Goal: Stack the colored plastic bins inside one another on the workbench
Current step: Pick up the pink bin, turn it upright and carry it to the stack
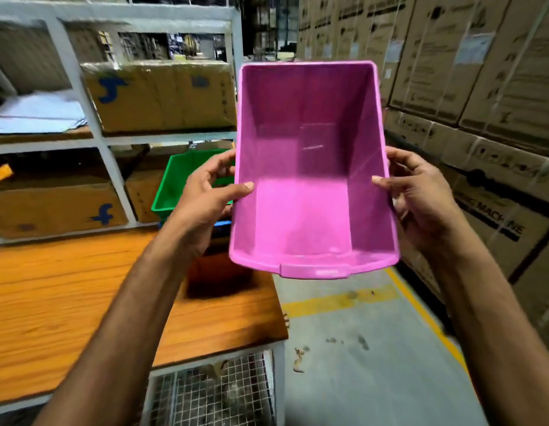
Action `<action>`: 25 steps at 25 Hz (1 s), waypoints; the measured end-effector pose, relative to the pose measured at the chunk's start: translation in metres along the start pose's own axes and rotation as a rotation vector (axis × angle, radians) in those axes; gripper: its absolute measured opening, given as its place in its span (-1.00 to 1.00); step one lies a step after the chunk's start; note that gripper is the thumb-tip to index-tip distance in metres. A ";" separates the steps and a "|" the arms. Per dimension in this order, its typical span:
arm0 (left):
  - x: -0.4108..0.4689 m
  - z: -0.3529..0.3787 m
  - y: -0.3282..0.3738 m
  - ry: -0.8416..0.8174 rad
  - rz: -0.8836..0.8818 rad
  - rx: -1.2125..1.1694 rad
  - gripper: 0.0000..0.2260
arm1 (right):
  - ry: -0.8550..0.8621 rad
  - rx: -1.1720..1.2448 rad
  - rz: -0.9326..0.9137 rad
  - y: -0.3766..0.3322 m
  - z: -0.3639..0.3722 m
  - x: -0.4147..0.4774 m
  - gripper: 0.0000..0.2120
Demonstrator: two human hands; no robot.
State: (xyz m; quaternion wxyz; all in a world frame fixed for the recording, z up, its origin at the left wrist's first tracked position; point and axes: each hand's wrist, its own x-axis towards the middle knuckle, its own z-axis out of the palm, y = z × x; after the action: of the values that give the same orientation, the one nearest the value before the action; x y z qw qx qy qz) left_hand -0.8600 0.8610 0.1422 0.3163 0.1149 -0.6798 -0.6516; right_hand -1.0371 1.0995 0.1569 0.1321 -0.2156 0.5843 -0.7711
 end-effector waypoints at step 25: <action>0.193 -0.202 -0.001 0.365 -0.065 0.109 -0.63 | -0.316 0.015 0.122 0.063 0.240 0.210 -0.66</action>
State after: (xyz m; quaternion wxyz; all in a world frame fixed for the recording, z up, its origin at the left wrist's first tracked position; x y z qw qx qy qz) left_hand -0.8927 0.5869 0.1853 0.4062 0.2701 -0.6416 -0.5920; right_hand -1.1067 0.7838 0.1878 0.2706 -0.2974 0.5623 -0.7226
